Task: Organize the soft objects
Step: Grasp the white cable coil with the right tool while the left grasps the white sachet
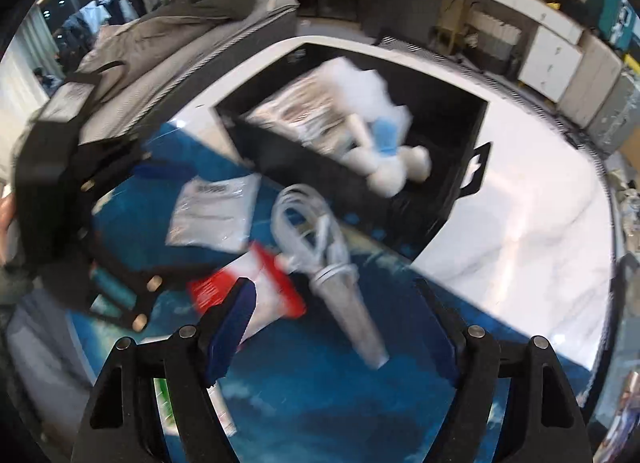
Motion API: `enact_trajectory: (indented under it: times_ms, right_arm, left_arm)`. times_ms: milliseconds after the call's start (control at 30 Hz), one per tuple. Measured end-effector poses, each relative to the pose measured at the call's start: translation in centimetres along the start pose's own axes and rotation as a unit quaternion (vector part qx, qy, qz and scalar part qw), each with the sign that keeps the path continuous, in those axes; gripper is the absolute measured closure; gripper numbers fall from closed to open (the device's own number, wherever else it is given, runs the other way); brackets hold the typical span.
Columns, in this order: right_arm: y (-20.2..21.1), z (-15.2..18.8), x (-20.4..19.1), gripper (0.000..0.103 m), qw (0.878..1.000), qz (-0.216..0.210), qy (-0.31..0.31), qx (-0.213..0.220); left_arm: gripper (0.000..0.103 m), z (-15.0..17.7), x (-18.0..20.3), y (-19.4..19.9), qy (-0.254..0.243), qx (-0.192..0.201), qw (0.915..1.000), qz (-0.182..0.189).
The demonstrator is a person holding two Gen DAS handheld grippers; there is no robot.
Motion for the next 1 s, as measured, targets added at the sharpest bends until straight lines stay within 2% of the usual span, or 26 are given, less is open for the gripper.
enact_trajectory:
  times_ms: [67, 100, 133, 167, 200, 233, 333, 433, 500, 567, 600, 633, 700, 767, 800, 867, 900, 933, 1000]
  right_arm:
    - [-0.9, -0.3, 0.4, 0.024, 1.000, 0.002, -0.006, -0.005]
    - [-1.6, -0.1, 0.5, 0.025, 1.000, 0.007, -0.006, -0.016]
    - [-2.0, 0.1, 0.4, 0.036, 1.000, 0.009, -0.004, -0.023]
    - [-2.3, 0.1, 0.3, 0.051, 1.000, 0.006, -0.002, -0.030]
    - [-2.2, 0.4, 0.1, 0.056, 0.999, -0.006, -0.005, -0.034]
    - [-2.3, 0.9, 0.1, 0.071, 0.999, -0.009, -0.006, -0.043]
    - [-2.4, 2.5, -0.2, 0.081, 0.998, -0.017, -0.007, -0.067]
    - [-1.7, 4.6, -0.8, 0.081, 0.995, -0.043, -0.018, -0.090]
    - [-1.3, 5.8, -1.3, 0.081, 0.994, -0.052, -0.014, -0.099]
    - [-1.1, 6.3, -1.5, 0.081, 0.995, -0.041, -0.007, -0.094]
    - [-1.2, 6.2, -1.7, 0.080, 0.995, -0.035, -0.003, -0.088]
    - [-1.4, 5.8, -1.8, 0.079, 0.996, -0.028, -0.002, -0.081]
    - [-2.0, 4.6, -1.8, 0.073, 0.998, -0.002, 0.002, -0.060]
    - [-2.5, 3.4, -1.9, 0.055, 0.999, 0.008, 0.003, -0.049]
    - [-2.8, 2.8, -2.0, 0.051, 0.999, 0.004, -0.001, -0.043]
    - [-3.2, 1.5, -1.8, 0.054, 0.999, -0.001, -0.001, -0.033]
    - [-3.6, 1.5, -1.8, 0.060, 0.999, 0.007, 0.003, -0.036]
    - [-3.5, 1.4, -1.8, 0.076, 0.999, 0.021, 0.011, -0.032]
    - [-3.5, 1.8, -2.2, 0.075, 0.998, 0.025, 0.020, -0.045]
  left_arm:
    - [0.018, -0.1, 0.3, -0.5, -0.007, -0.007, 0.9999, -0.006]
    - [0.024, -0.1, 0.4, -0.6, -0.008, -0.006, 0.9999, -0.007]
    - [0.036, -0.2, 0.4, -0.6, -0.007, -0.004, 1.0000, -0.005]
    - [0.042, -0.2, 0.5, -0.6, -0.003, -0.003, 1.0000, 0.004]
    - [0.049, 0.1, 0.5, -0.4, 0.002, 0.000, 1.0000, 0.008]
    - [0.054, 0.4, 0.2, -0.2, 0.007, -0.001, 1.0000, -0.001]
    - [0.058, 0.8, 0.2, 0.2, 0.009, -0.003, 1.0000, -0.001]
    - [0.058, 1.8, 0.7, 0.8, 0.012, -0.012, 0.9998, 0.006]
    - [0.056, 2.8, 1.4, 1.3, 0.004, -0.028, 0.9996, -0.002]
    - [0.047, 3.4, 2.0, 1.6, -0.007, -0.038, 0.9992, -0.007]
    - [0.038, 3.3, 2.4, 1.7, -0.015, -0.034, 0.9992, -0.013]
    - [0.036, 2.9, 2.6, 1.7, -0.021, -0.028, 0.9992, -0.021]
    - [0.035, 2.2, 2.7, 1.2, -0.035, -0.022, 0.9981, -0.046]
    - [0.035, 1.8, 2.4, 1.0, -0.029, -0.020, 0.9985, -0.043]
    - [0.036, 1.6, 2.4, 0.8, -0.023, -0.023, 0.9988, -0.037]
    - [0.043, 1.4, 2.1, 0.5, -0.011, -0.022, 0.9992, -0.033]
    - [0.058, 1.4, 2.0, 0.5, -0.004, -0.020, 0.9994, -0.028]
    - [0.067, 1.4, 1.7, 0.6, 0.006, -0.019, 0.9995, -0.025]
    - [0.071, 1.9, 1.0, 1.0, 0.015, -0.018, 0.9990, -0.039]
Point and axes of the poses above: each gripper's, at about its wrist camera, not at the fingertips, and y roughly against the way its jaws point, x to its right, z to its underside, the point moved 8 cm from there along -y, roughly the way its jaws point, and after that the axes turned 10 degrees about -y, right-handed, at the moved point
